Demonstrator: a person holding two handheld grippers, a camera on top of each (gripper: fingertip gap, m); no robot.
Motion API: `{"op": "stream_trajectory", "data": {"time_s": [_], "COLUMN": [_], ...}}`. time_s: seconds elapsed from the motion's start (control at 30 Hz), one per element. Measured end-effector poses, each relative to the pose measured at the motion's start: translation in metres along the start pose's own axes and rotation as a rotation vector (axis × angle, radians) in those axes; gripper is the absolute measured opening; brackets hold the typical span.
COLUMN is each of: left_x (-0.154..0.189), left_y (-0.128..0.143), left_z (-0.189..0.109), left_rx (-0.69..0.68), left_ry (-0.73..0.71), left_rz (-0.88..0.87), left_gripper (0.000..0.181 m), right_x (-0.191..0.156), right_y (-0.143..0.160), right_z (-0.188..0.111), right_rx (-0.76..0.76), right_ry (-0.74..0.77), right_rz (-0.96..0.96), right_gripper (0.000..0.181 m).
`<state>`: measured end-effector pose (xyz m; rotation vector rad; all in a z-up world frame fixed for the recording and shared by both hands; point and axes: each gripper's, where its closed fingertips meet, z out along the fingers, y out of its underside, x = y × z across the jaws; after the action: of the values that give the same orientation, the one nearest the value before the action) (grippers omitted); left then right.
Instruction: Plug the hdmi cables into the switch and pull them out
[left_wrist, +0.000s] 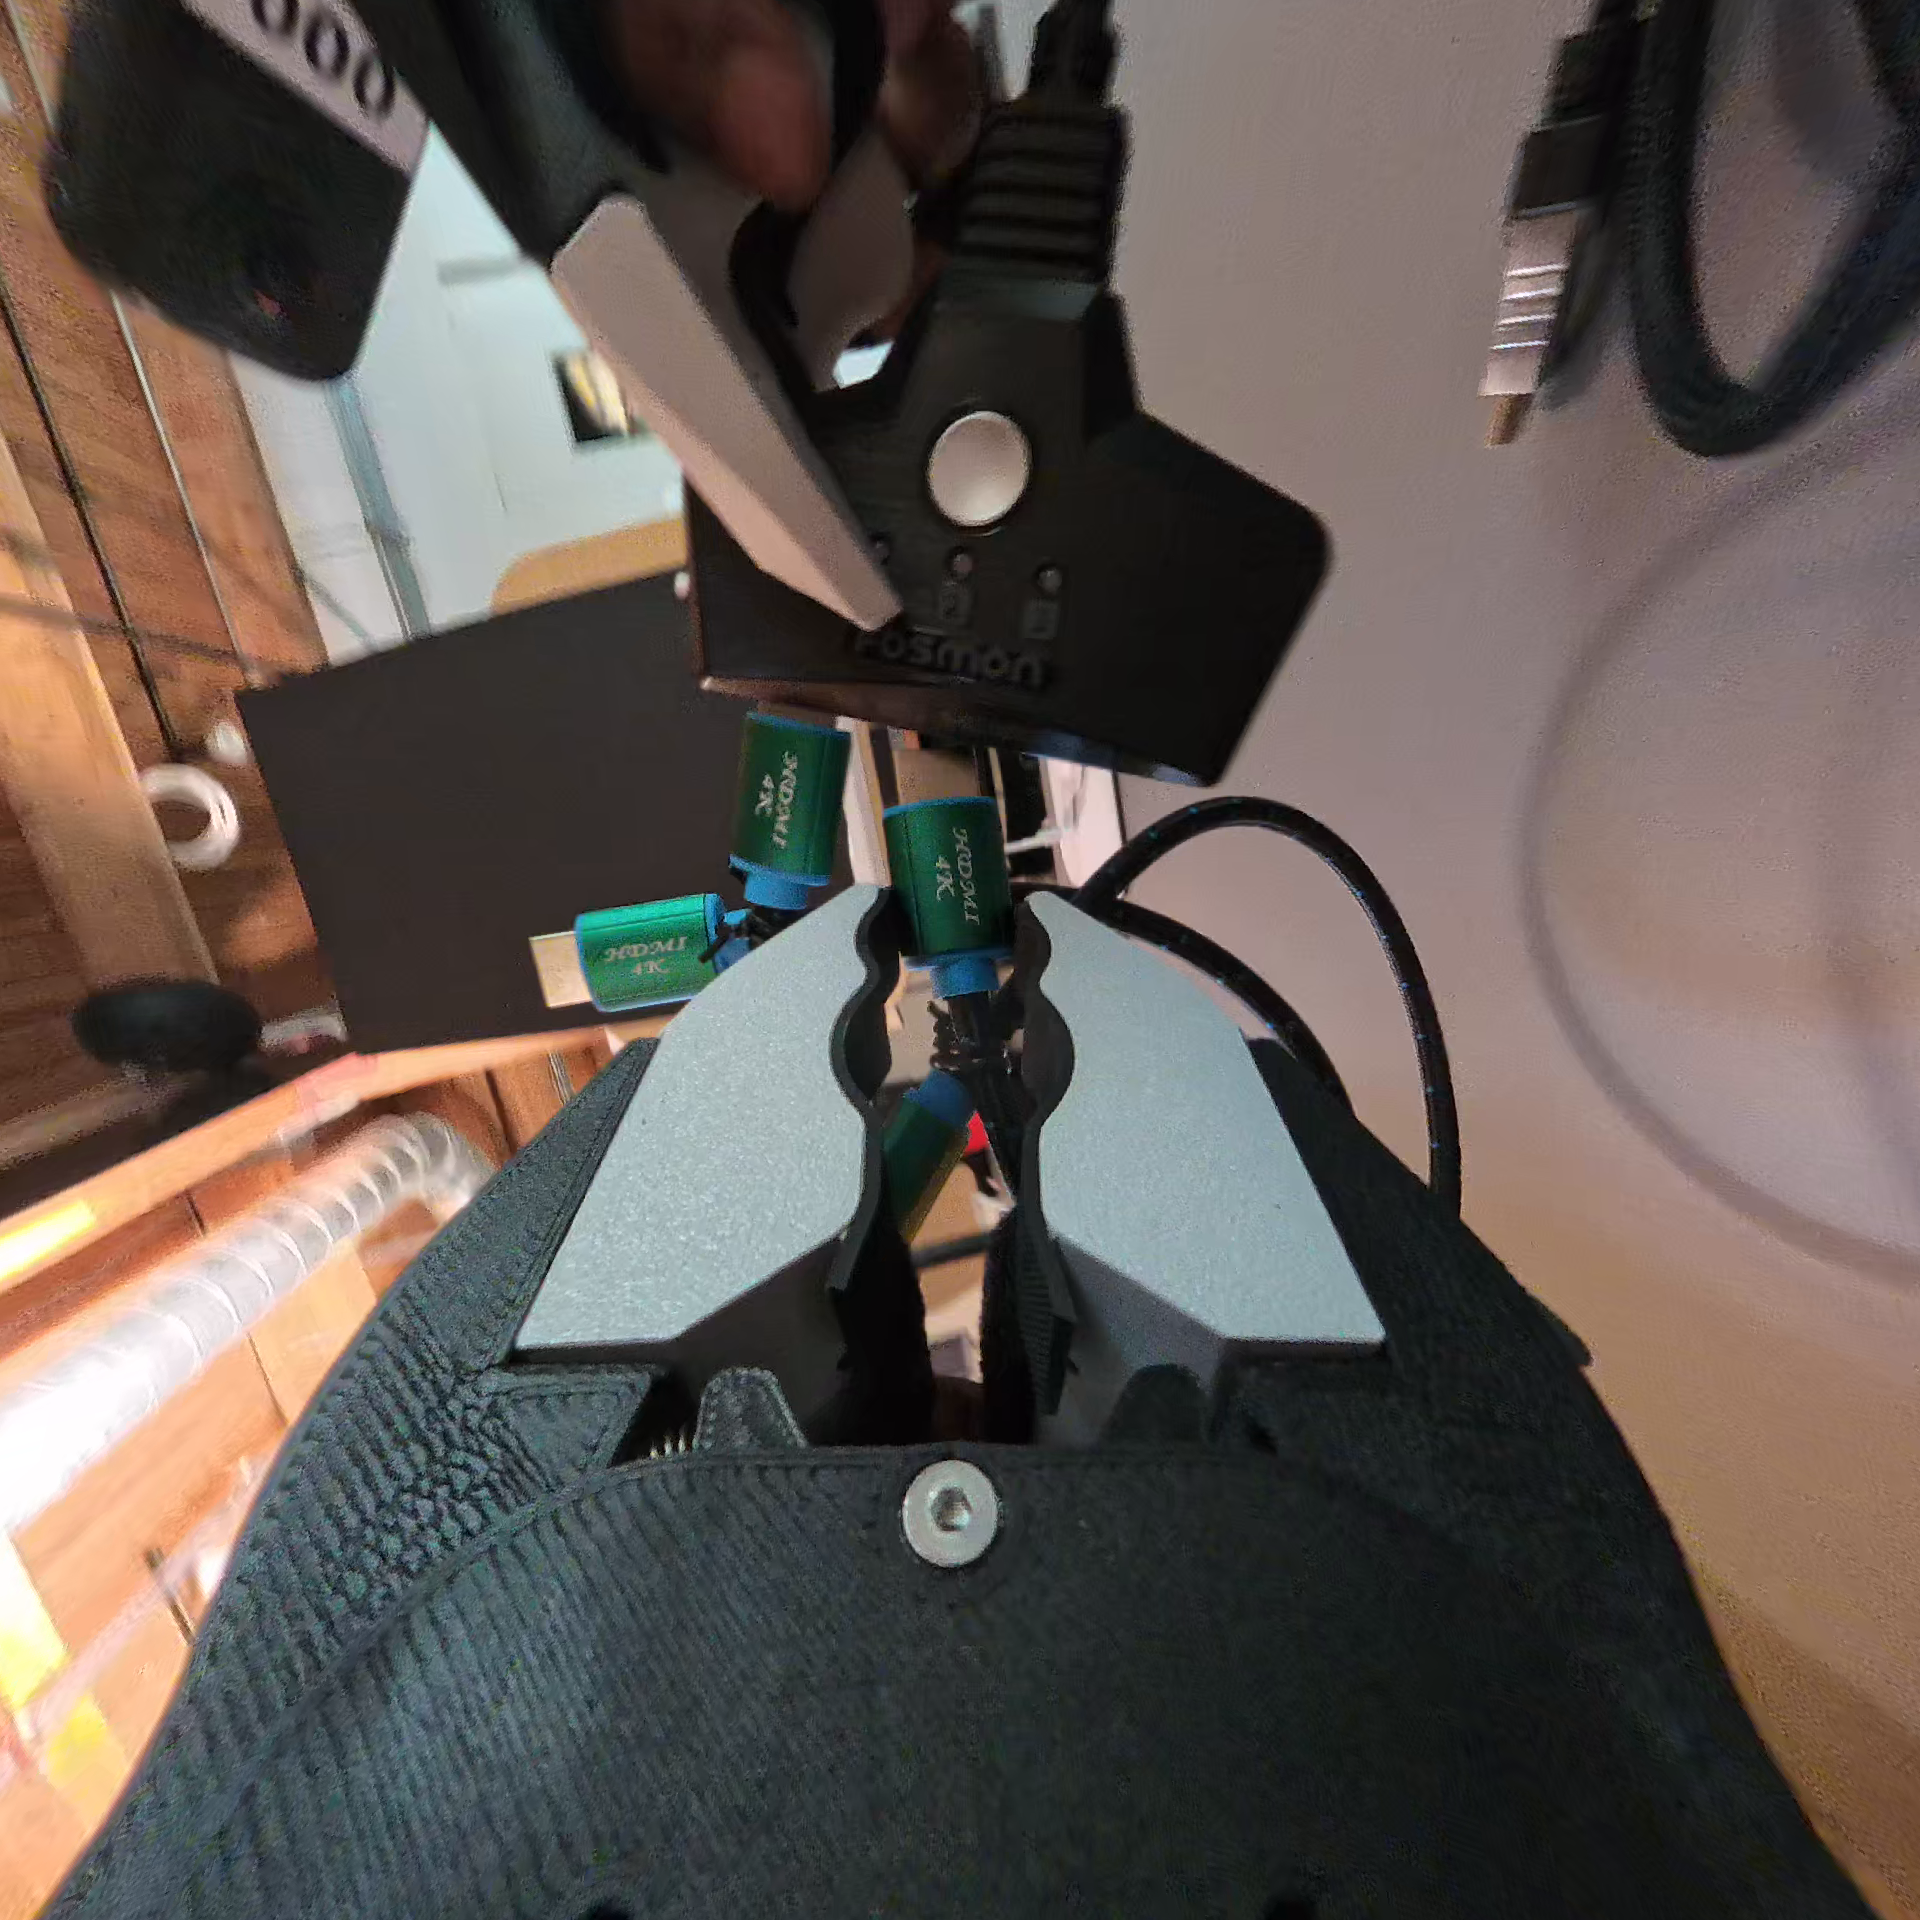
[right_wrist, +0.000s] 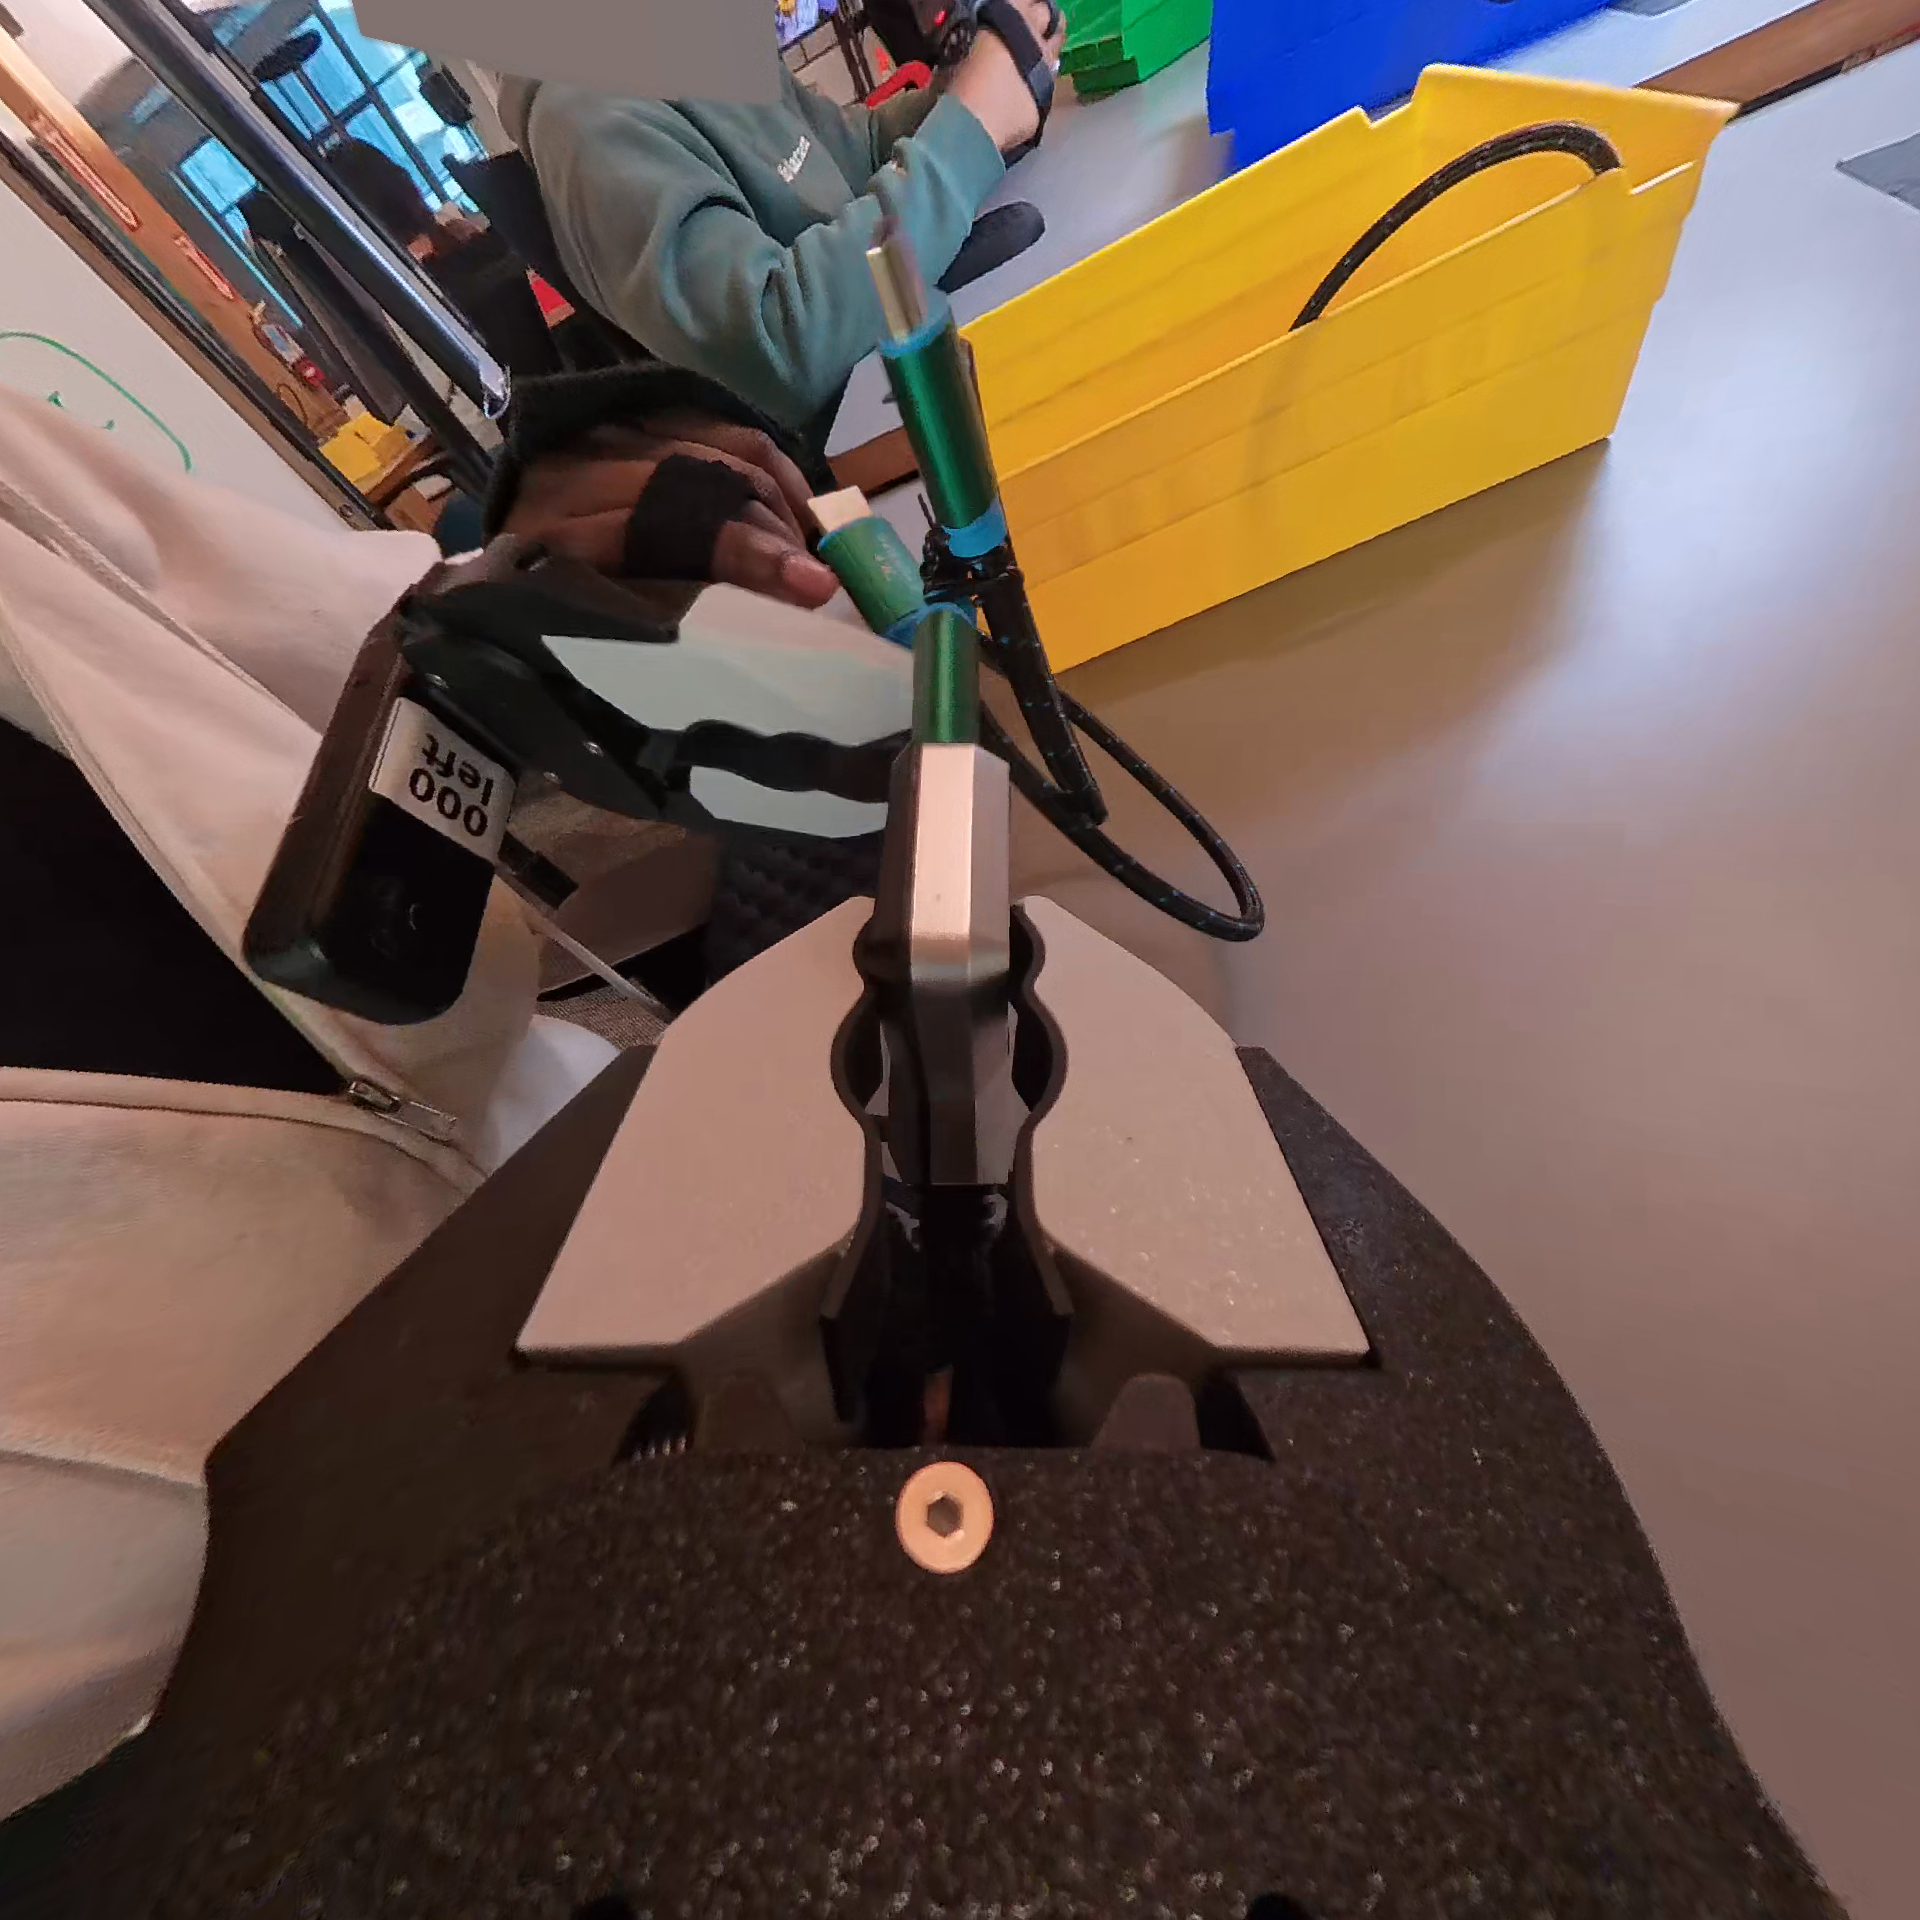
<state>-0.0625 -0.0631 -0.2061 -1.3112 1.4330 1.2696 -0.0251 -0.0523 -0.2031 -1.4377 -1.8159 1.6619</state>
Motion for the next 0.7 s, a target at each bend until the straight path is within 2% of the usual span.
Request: {"op": "stream_trajectory", "data": {"time_s": [0.1, 0.33, 0.7], "left_x": [0.0057, 0.0052, 0.0059], "left_y": [-0.0004, -0.0002, -0.0064], "left_z": [-0.0013, -0.002, -0.0064], "left_rx": [0.035, 0.061, 0.15], "left_ry": [0.027, 0.058, 0.145], "left_rz": [0.07, 0.117, 0.059], "left_gripper": [0.021, 0.021, 0.021], "right_x": [0.0025, -0.0021, -0.0044], "right_y": [0.0017, 0.0023, 0.0079], "right_z": [-0.001, 0.0029, 0.0043], "right_rx": [-0.015, -0.064, -0.113], "right_ry": [-0.014, -0.012, 0.008], "right_rz": [0.012, -0.039, -0.106], "right_gripper": [0.021, 0.021, 0.021]}}
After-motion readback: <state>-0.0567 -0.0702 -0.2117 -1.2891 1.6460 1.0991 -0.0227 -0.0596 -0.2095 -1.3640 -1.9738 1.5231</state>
